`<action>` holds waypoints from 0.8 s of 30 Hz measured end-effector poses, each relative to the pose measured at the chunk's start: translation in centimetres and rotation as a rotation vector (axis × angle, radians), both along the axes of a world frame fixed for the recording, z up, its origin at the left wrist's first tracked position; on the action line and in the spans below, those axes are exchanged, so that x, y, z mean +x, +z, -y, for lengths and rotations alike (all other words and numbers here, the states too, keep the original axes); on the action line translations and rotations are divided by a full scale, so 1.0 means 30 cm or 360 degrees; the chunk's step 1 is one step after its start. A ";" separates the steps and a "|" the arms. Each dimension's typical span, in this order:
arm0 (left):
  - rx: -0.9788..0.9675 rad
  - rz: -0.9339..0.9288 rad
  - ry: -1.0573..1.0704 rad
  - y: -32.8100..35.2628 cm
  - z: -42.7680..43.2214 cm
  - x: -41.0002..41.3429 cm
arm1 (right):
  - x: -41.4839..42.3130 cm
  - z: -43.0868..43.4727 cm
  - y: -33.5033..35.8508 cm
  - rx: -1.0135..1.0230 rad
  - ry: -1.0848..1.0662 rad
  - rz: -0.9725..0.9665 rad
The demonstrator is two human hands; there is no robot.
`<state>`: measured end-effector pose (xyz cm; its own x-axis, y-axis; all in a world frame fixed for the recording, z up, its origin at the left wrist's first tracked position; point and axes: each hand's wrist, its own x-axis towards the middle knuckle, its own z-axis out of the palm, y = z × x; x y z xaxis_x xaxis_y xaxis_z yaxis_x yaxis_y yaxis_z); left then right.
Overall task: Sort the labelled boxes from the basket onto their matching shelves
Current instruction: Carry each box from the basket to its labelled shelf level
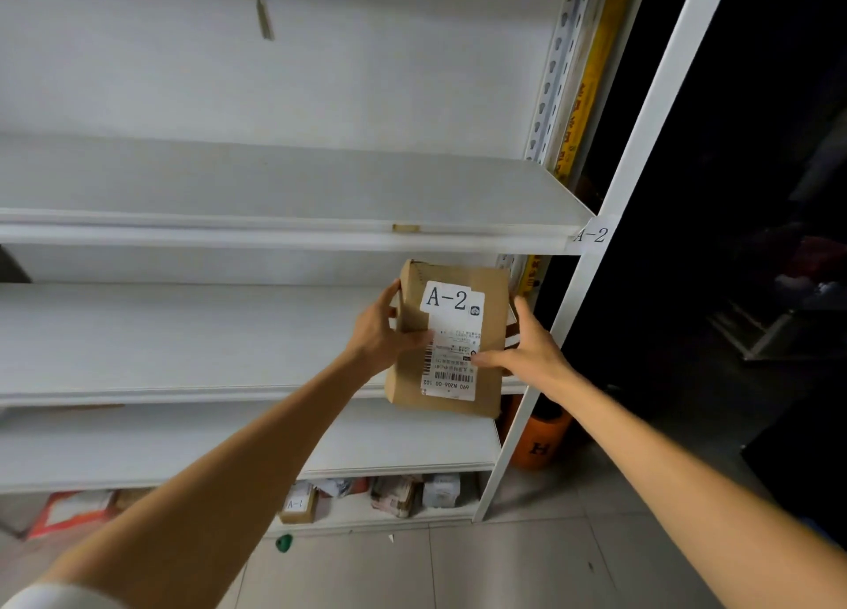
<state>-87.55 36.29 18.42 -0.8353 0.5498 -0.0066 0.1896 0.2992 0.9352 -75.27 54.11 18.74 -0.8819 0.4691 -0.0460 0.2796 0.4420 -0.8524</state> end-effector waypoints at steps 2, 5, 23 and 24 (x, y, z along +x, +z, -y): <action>-0.0061 0.0013 0.0014 -0.035 -0.038 -0.024 | -0.025 -0.040 -0.039 -0.0007 -0.0032 0.0073; -0.0132 0.0064 0.0029 -0.094 -0.105 -0.064 | -0.066 -0.098 -0.106 -0.0086 -0.0066 0.0131; -0.0189 0.0564 -0.0010 -0.342 -0.461 -0.222 | -0.306 -0.394 -0.418 -0.0345 -0.0190 0.0249; -0.0212 0.0538 -0.0010 -0.338 -0.471 -0.236 | -0.313 -0.398 -0.415 -0.0339 -0.0172 0.0266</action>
<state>-94.64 50.43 8.29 -0.7703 0.5304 -0.3540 -0.1217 0.4226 0.8981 -84.67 66.05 6.27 -0.7991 0.5242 -0.2942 0.4598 0.2178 -0.8609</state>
